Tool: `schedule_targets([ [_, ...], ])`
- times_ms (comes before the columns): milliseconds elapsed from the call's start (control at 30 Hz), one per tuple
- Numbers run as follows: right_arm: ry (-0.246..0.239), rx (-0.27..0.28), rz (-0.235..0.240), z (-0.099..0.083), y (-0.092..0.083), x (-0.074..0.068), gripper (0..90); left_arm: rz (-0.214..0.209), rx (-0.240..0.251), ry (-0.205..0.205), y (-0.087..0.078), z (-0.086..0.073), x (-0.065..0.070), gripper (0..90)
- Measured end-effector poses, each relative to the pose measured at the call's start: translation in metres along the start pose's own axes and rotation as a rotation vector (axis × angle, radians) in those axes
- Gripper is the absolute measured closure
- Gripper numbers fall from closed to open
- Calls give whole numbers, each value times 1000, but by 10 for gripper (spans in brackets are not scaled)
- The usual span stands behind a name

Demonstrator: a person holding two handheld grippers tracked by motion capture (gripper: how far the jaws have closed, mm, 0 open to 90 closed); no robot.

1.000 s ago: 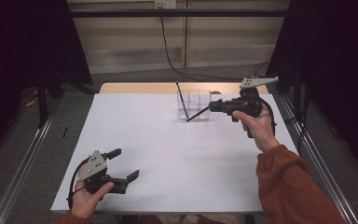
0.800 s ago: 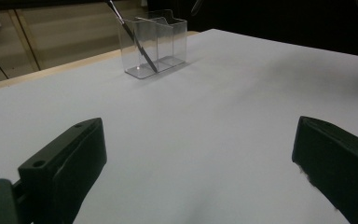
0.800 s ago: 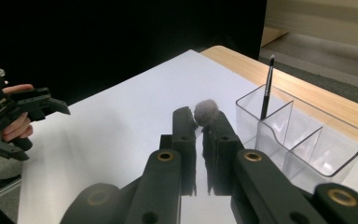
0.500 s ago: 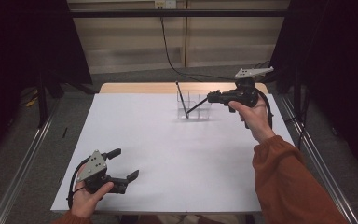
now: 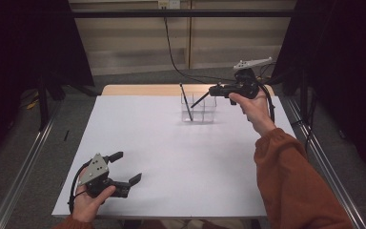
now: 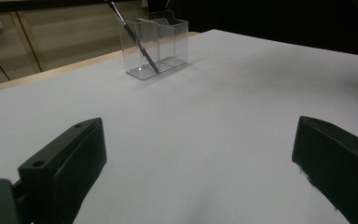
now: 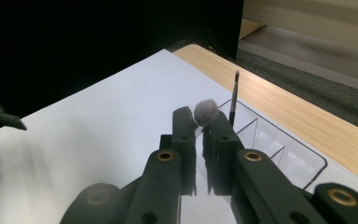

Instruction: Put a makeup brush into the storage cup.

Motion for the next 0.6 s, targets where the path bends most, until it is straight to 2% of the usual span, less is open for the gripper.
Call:
schedule_targets([
  [200,10,-7,-16,1,12,6,835,3,7,-9,0,0,-2,29],
  [600,9,-26,-67,6,30,17,835,1,0,4,0,0,-2,29],
])
Point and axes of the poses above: each handheld gripper's, and its own axes: y roughly forward along the jaws, z roughly out of its top, x roughly to its right, the point moved 6 cm from there along y, roughly forward along the jaws, and after that the axes turned 9 degrees about x, right-handed, at the moved point
